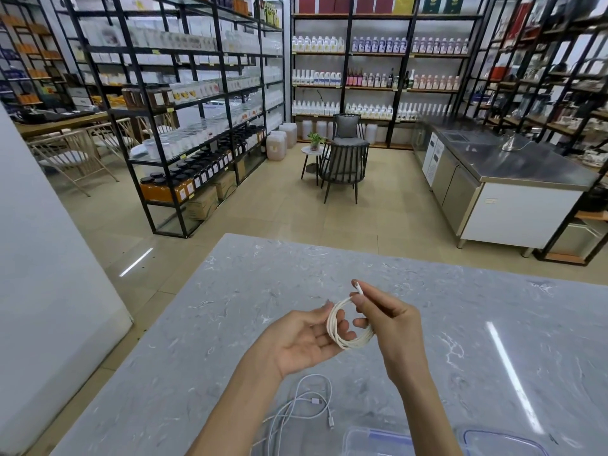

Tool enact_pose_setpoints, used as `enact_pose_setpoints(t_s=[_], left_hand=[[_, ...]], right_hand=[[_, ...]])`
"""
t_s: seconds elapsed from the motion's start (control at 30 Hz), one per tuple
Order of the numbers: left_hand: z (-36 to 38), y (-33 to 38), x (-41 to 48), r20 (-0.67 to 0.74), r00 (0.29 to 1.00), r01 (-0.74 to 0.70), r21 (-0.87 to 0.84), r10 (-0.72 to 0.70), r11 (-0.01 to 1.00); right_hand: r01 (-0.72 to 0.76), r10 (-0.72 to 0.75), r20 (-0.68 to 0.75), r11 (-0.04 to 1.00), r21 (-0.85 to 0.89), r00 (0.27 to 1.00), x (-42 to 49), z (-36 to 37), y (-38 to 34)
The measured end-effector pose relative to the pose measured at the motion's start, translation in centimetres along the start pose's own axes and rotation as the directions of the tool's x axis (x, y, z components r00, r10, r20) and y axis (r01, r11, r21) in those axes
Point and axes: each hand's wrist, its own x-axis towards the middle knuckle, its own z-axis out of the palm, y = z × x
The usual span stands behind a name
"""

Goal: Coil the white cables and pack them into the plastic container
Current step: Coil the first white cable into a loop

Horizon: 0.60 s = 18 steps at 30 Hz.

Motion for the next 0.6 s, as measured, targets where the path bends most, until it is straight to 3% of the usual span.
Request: enact_pose_setpoints(t_s=[0.1,0.17,0.23,0.4,0.47,0.5,0.6], left_hand=[[0.3,-0.5,0.7,-0.163,0.959,-0.222,0.084,0.233,0.971],[0.5,-1.0,1.2,-0.258,0.828,-0.435,0.268,0.499,0.86],[0.5,-1.1,1.5,-0.281,0.683,-0.568,0.375,0.674,0.733],[0.8,-0.6,1.7,-0.3,0.492,-0.724,0.381,0.817,0.575],[0.9,-0.6,1.5,-0.293,0.477,-0.741,0.373,0.829,0.558],[1.0,-0.6,1.4,-0.273,0.503,-0.74,0.354,0.82,0.572],[1.2,-1.3,0.8,-0.172,0.652,-0.67,0.326,0.739,0.667]], right_hand=[[0.026,-0.026,-0.021,1.0,-0.006,0.999,-0.2,0.2,0.3],[0.044,-0.044,-0.054,0.999,-0.009,0.998,-0.5,0.3,0.4],[0.052,-0.052,-0.079,0.999,0.005,0.996,-0.5,0.4,0.6],[0.051,-0.043,-0.097,0.996,0.077,0.994,-0.4,0.8,0.5],[0.063,-0.055,-0.097,0.995,0.082,0.994,-0.2,1.1,0.5],[0.068,-0.059,-0.106,0.994,0.085,0.993,-0.1,1.2,0.5],[0.068,-0.054,-0.131,0.992,0.106,0.99,0.3,1.1,0.8]])
